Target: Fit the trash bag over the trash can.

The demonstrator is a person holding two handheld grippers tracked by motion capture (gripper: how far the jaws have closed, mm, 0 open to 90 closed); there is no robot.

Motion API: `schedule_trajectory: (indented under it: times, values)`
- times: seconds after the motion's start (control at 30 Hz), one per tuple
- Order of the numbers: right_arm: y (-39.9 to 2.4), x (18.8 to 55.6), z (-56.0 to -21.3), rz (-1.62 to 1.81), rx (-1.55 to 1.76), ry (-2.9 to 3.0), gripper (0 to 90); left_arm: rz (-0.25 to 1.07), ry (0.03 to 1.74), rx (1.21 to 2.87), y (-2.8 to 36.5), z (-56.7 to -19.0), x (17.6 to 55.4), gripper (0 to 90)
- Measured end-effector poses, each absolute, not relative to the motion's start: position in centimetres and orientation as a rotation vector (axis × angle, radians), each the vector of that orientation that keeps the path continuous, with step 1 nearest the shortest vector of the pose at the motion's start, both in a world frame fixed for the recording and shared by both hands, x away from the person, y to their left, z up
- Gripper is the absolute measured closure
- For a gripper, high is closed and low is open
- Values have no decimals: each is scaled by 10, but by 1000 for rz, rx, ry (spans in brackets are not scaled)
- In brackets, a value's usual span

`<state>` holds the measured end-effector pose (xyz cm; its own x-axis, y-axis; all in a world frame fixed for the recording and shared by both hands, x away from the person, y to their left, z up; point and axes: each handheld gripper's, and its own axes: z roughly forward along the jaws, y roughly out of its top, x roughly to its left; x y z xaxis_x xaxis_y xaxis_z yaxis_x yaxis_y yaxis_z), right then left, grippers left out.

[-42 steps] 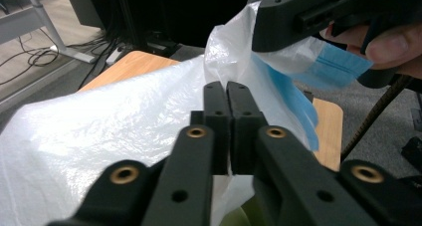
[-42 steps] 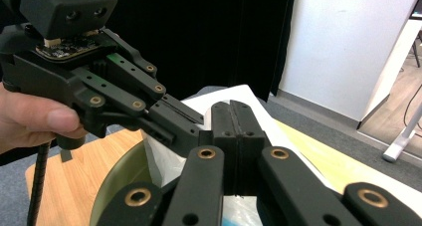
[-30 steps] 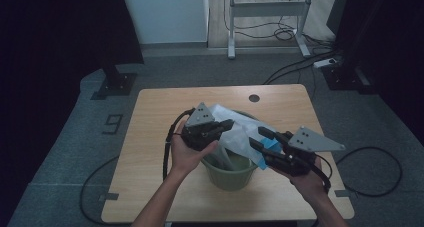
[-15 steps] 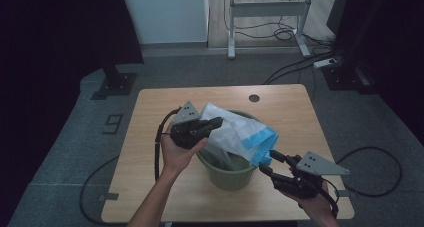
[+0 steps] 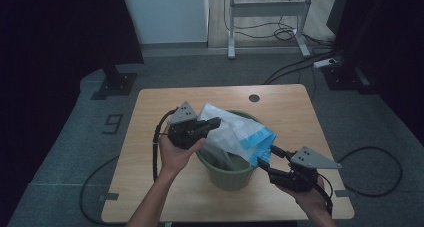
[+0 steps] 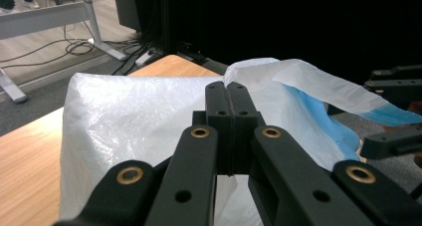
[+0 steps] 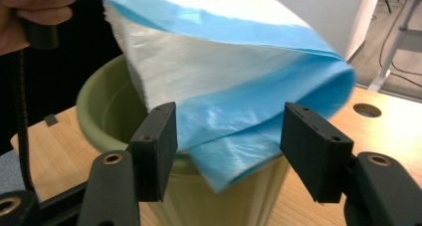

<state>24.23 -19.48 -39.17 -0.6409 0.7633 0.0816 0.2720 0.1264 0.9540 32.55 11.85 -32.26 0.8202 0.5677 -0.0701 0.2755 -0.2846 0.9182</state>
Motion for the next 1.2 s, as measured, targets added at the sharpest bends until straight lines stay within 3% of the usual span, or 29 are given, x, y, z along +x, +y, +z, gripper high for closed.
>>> schedule_trajectory:
  times: [0.83,0.93,1.1,1.2]
  values:
    - [-202,279,-389,1639,1175,1981,420,314,621,1865,122,-323,323,900]
    - [-200,282,-388,1651,1174,1982,515,314,622,1862,123,-323,323,900]
    - [-196,282,-388,1659,1130,1985,840,334,622,1845,126,-322,321,900]
    - [-195,279,-385,1673,1088,1982,892,347,629,1824,132,-320,320,900]
